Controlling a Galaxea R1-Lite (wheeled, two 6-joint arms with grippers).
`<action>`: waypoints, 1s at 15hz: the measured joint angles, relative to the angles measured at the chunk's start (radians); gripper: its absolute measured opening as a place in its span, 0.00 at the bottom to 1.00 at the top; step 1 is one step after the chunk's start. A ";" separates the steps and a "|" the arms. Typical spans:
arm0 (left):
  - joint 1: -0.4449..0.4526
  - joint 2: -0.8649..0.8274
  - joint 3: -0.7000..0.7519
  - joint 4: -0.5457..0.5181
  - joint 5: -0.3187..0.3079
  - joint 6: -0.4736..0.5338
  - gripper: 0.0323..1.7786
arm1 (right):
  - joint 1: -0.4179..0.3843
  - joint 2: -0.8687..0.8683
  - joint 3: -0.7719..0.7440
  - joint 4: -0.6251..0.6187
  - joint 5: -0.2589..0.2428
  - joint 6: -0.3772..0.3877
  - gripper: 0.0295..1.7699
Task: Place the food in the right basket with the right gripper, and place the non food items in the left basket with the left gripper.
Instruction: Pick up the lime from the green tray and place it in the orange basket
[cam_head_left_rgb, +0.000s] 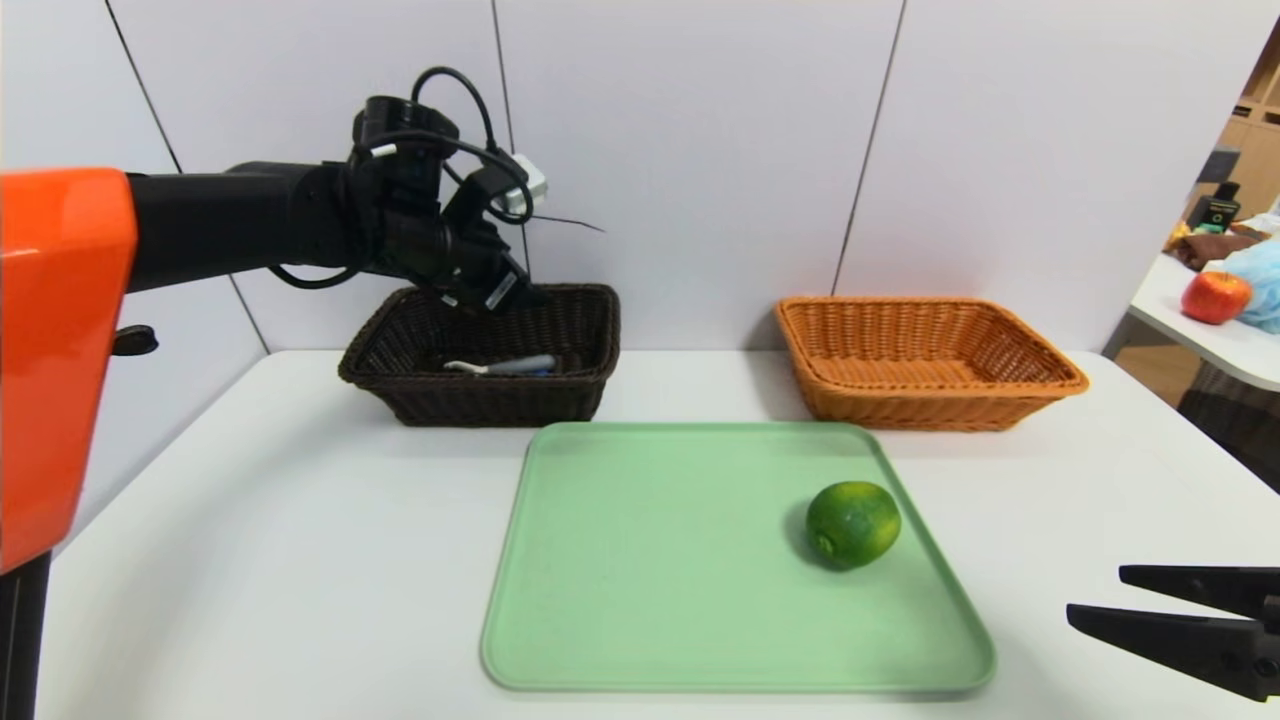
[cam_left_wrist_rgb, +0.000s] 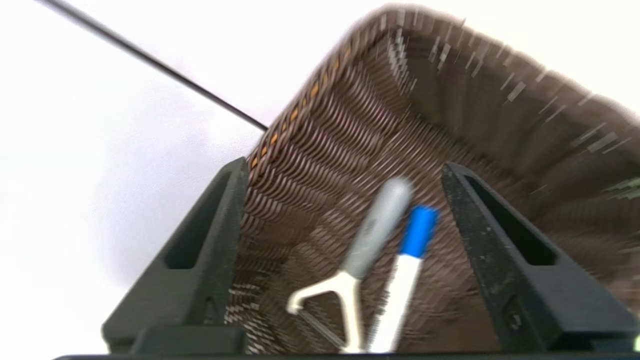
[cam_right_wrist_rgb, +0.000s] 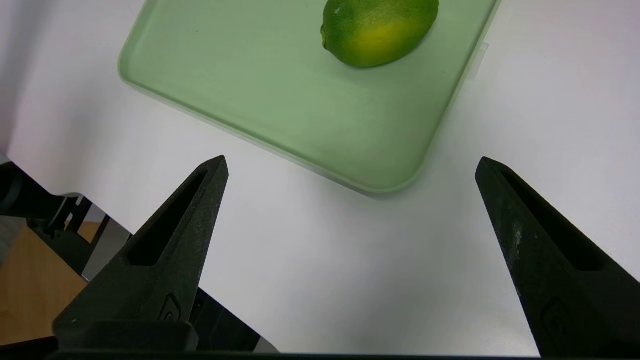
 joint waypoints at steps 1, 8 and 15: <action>-0.008 -0.024 0.005 0.020 0.001 -0.061 0.80 | 0.000 0.000 -0.002 0.000 0.000 0.000 0.97; -0.067 -0.269 0.188 0.273 0.046 -0.442 0.89 | 0.002 0.003 -0.017 -0.002 -0.002 -0.011 0.97; -0.217 -0.517 0.564 0.282 0.290 -0.735 0.93 | 0.045 0.044 -0.077 -0.001 -0.003 -0.014 0.97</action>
